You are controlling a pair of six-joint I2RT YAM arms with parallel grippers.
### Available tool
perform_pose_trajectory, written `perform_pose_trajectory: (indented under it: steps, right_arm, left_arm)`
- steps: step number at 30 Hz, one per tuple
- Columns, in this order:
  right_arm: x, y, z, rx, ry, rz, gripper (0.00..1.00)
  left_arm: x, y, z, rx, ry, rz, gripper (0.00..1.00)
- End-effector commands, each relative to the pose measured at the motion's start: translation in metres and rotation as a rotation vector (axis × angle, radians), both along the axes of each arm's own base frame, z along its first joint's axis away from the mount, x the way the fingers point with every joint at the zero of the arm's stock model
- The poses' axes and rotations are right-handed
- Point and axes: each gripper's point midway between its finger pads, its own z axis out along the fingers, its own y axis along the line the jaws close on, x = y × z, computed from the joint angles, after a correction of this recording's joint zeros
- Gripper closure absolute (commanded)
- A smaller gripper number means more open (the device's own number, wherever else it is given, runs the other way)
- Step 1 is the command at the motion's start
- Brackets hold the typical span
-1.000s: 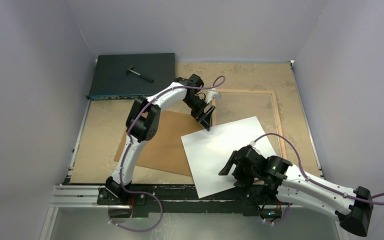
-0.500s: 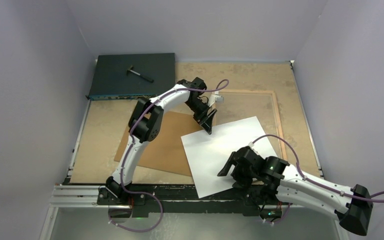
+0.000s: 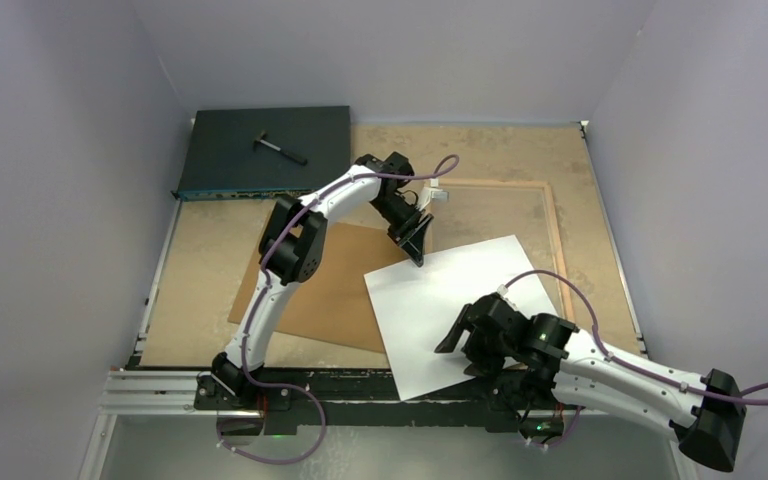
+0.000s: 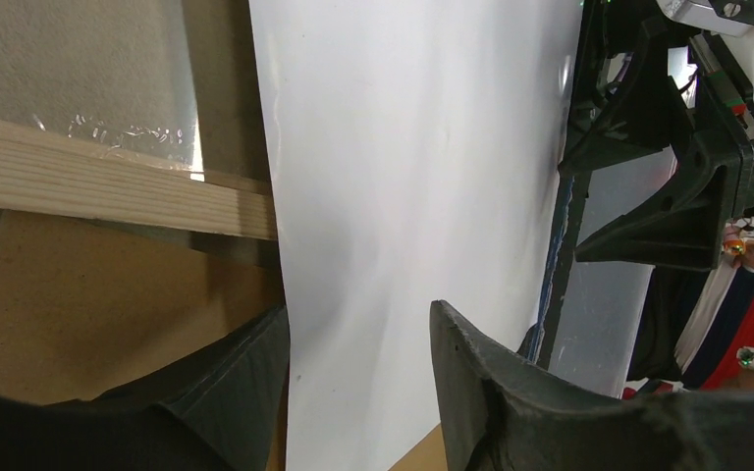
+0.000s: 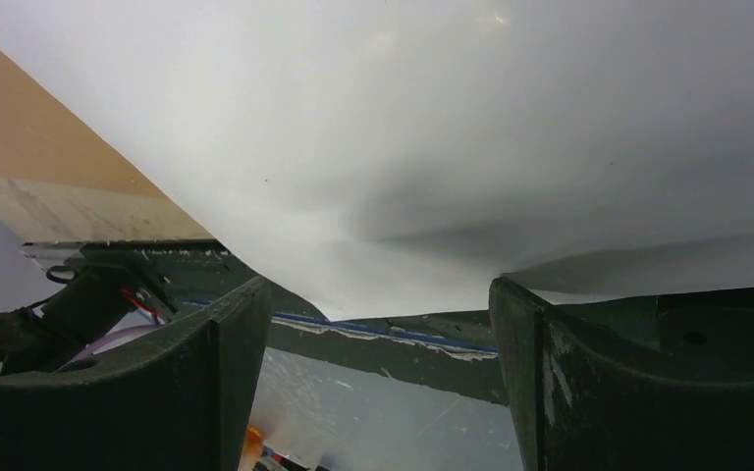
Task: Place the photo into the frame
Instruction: Adjust the photo frame item on the photo frame.
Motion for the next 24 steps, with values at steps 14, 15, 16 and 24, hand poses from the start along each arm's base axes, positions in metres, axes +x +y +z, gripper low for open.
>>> perform_pose_trajectory:
  steps: [14, 15, 16, 24]
  right_arm:
    - [0.0, 0.0, -0.001, 0.004, 0.001, -0.007, 0.17]
    - [0.0, 0.0, 0.0, 0.004, 0.0, -0.005, 0.17]
    - [0.0, 0.0, 0.0, 0.002, -0.001, -0.005, 0.17]
    - [0.01, 0.001, 0.008, -0.008, -0.052, -0.009, 0.17]
  left_arm:
    - [-0.009, 0.006, 0.028, -0.067, 0.071, -0.02, 0.68]
    - [-0.008, 0.007, 0.028, -0.069, 0.077, -0.015, 0.69]
    - [-0.008, 0.007, 0.029, -0.069, 0.075, -0.013, 0.7]
    - [-0.002, 0.01, 0.016, -0.009, 0.065, 0.018, 0.93]
